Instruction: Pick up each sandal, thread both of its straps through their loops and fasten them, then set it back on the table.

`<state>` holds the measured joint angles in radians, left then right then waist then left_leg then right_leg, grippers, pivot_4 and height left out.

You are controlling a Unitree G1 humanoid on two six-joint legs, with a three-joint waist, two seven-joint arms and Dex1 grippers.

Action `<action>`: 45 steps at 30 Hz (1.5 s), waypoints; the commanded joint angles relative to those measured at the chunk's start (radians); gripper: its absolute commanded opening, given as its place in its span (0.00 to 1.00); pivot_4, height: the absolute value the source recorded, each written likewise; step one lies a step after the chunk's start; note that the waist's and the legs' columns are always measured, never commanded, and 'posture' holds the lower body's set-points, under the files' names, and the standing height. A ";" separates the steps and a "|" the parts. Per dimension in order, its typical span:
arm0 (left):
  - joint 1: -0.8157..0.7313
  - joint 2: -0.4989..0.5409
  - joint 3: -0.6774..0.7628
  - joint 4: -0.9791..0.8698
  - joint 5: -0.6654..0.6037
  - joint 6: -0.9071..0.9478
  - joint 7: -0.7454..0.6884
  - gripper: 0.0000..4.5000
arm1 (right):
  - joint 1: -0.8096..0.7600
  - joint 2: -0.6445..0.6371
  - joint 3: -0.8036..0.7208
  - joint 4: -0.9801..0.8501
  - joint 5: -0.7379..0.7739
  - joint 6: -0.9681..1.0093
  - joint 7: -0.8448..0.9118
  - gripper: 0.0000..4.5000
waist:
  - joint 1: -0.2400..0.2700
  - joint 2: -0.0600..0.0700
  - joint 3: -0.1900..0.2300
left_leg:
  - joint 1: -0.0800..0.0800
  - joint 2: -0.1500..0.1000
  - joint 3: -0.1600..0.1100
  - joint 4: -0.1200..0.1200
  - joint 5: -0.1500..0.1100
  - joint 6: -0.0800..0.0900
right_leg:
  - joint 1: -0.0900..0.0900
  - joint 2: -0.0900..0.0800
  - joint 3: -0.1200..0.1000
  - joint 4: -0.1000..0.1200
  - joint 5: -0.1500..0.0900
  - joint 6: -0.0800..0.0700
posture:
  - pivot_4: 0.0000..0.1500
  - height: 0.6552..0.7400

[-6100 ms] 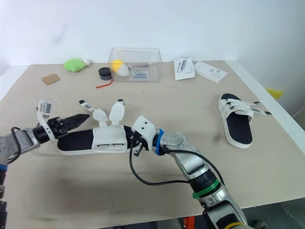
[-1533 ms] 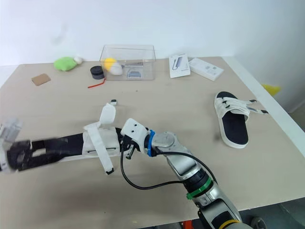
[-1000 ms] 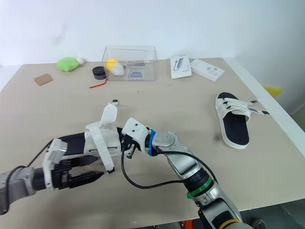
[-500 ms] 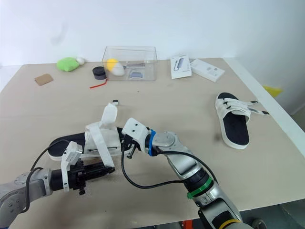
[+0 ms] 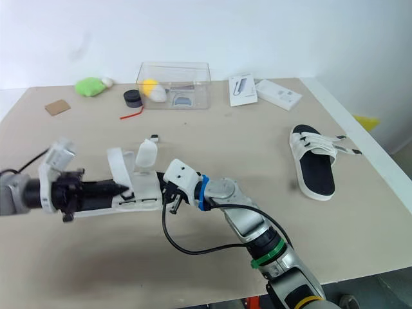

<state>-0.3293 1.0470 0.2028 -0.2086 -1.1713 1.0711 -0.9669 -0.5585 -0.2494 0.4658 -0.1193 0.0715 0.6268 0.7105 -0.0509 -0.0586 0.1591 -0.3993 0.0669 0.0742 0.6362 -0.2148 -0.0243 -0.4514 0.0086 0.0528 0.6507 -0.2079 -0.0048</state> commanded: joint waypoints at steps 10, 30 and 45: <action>-0.151 -0.012 -0.155 0.184 0.164 0.102 -0.132 0.01 | 0.021 0.014 0.011 0.015 -0.019 0.019 -0.033 0.00 | -0.002 0.000 0.000 | 0.000 0.001 0.000 0.000 0.000 0.000 | -0.001 0.002 0.002 0.001 0.000 -0.001 | 1.00 1.00; -0.068 -0.037 -0.085 0.091 0.158 0.169 -0.112 0.01 | 0.013 0.015 0.012 0.029 -0.018 0.008 -0.031 0.00 | -0.002 0.000 0.000 | 0.000 0.001 0.000 0.000 0.000 0.000 | -0.001 0.002 0.003 0.001 0.001 -0.001 | 1.00 1.00; -0.090 -0.087 -0.048 0.091 0.144 0.205 -0.076 0.01 | 0.011 0.020 0.013 0.033 -0.018 0.006 -0.034 0.00 | -0.002 0.000 0.000 | 0.000 0.001 0.000 0.000 0.000 0.000 | -0.001 0.002 0.003 0.002 0.001 0.000 | 1.00 1.00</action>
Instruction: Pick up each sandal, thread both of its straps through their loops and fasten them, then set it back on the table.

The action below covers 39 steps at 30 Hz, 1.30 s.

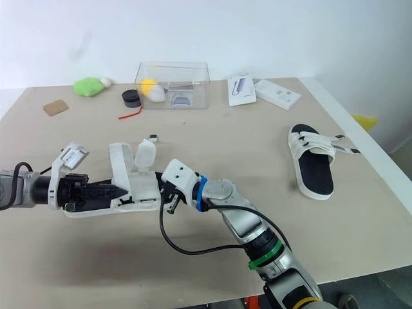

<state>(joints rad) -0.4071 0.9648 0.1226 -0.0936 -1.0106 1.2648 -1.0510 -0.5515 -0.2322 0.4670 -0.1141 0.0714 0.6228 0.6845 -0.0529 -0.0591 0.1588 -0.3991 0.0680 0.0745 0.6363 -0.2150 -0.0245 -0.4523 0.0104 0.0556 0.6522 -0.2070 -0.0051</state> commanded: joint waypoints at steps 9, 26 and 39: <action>0.036 0.035 0.025 -0.053 0.006 0.013 -0.004 0.01 | 0.001 0.004 0.015 0.032 -0.021 0.005 -0.008 0.00 | 0.000 0.000 0.000 | 0.000 0.000 0.000 0.000 0.000 0.000 | 0.000 0.000 0.000 0.000 0.000 0.000 | 1.00 1.00; 0.159 0.051 -0.005 -0.129 0.125 -0.180 -0.063 0.01 | 0.000 0.007 0.019 0.032 -0.019 0.003 -0.006 0.00 | -0.006 0.000 0.000 | 0.001 0.000 0.000 0.000 0.000 0.000 | 0.000 0.001 0.001 0.001 0.000 -0.001 | 1.00 1.00; 0.080 0.017 0.099 -0.092 0.013 -0.126 -0.039 0.60 | 0.006 0.002 0.024 0.019 -0.017 0.009 0.001 0.00 | -0.005 0.000 0.000 | 0.001 0.000 0.000 0.000 0.000 0.000 | 0.000 0.000 0.001 0.001 0.000 -0.001 | 1.00 1.00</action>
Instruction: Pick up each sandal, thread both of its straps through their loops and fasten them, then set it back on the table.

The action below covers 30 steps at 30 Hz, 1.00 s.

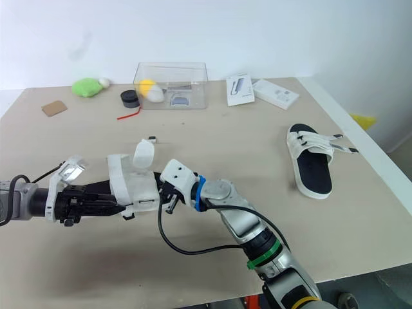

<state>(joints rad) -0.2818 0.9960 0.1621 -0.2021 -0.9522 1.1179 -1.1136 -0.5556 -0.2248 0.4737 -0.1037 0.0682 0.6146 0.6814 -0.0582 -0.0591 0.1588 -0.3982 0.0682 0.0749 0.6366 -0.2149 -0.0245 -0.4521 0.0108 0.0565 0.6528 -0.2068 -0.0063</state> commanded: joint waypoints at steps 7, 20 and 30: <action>-0.110 -0.070 0.074 0.052 -0.057 0.055 0.107 0.24 | 0.013 -0.004 0.017 0.006 -0.015 0.019 0.006 0.00 | 0.000 0.000 0.000 | 0.000 0.000 0.000 0.000 0.000 0.000 | 0.000 0.000 0.000 0.000 0.002 0.004 | 1.00 1.00; 0.016 -0.027 0.026 -0.037 0.008 -0.013 0.049 0.02 | 0.020 -0.006 0.017 -0.007 -0.016 0.031 0.006 0.00 | -0.001 0.000 0.000 | 0.000 0.000 0.000 0.000 0.000 0.000 | 0.000 0.000 0.000 0.000 0.000 0.000 | 1.00 1.00; 0.115 -0.005 0.288 -0.088 -0.190 0.114 0.094 0.59 | 0.036 -0.007 0.022 -0.024 -0.014 0.042 0.006 0.00 | -0.001 0.000 0.000 | -0.001 0.000 0.000 0.000 -0.001 -0.001 | -0.001 0.000 0.000 0.000 0.000 0.003 | 1.00 1.00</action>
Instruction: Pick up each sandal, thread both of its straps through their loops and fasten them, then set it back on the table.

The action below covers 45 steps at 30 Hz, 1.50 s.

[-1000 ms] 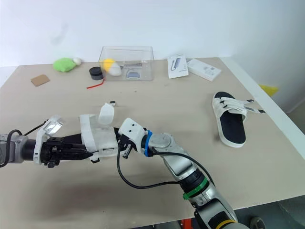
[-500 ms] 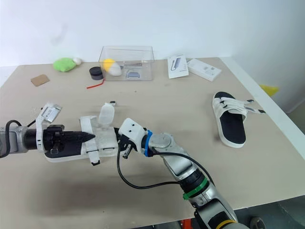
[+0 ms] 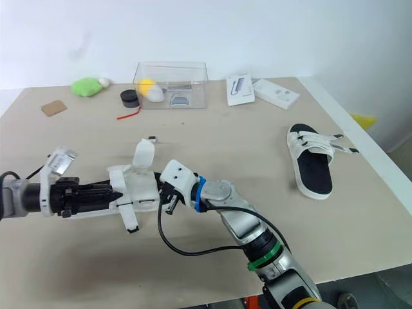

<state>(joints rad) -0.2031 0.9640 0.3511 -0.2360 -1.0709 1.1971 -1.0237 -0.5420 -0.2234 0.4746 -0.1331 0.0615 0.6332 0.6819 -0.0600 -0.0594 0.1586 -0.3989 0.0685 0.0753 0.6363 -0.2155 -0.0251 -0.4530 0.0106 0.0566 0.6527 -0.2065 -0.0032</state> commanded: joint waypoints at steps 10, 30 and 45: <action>0.466 0.036 0.107 -0.292 0.107 -0.151 -0.072 0.99 | 0.004 0.001 0.026 0.034 -0.010 0.001 0.017 0.00 | -0.003 0.000 -0.001 | 0.001 0.000 0.001 0.000 -0.002 -0.003 | 0.001 -0.003 -0.001 0.000 -0.004 -0.004 | 1.00 1.00; 0.364 -0.192 -0.068 -0.255 0.147 -0.261 0.133 0.40 | 0.012 -0.006 0.019 0.015 -0.015 0.018 0.017 0.00 | 0.006 -0.003 -0.004 | 0.004 0.000 0.001 -0.001 -0.002 -0.003 | 0.002 0.000 0.002 0.000 -0.003 -0.005 | 1.00 1.00; 0.603 -0.067 -0.087 -0.403 0.162 -0.294 0.021 0.02 | 0.014 -0.001 0.021 0.016 -0.013 0.017 0.017 0.00 | 0.007 -0.003 -0.004 | 0.004 0.000 0.001 -0.001 -0.002 -0.003 | 0.001 0.000 0.002 0.000 -0.003 -0.005 | 1.00 1.00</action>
<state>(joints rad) 0.3874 0.8835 0.2663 -0.5862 -0.9093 0.9187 -0.9896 -0.5454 -0.2229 0.4740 -0.1237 0.0521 0.6345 0.6929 -0.0527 -0.0620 0.1547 -0.3949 0.0686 0.0763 0.6357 -0.2175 -0.0282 -0.4522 0.0104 0.0586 0.6527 -0.2097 -0.0085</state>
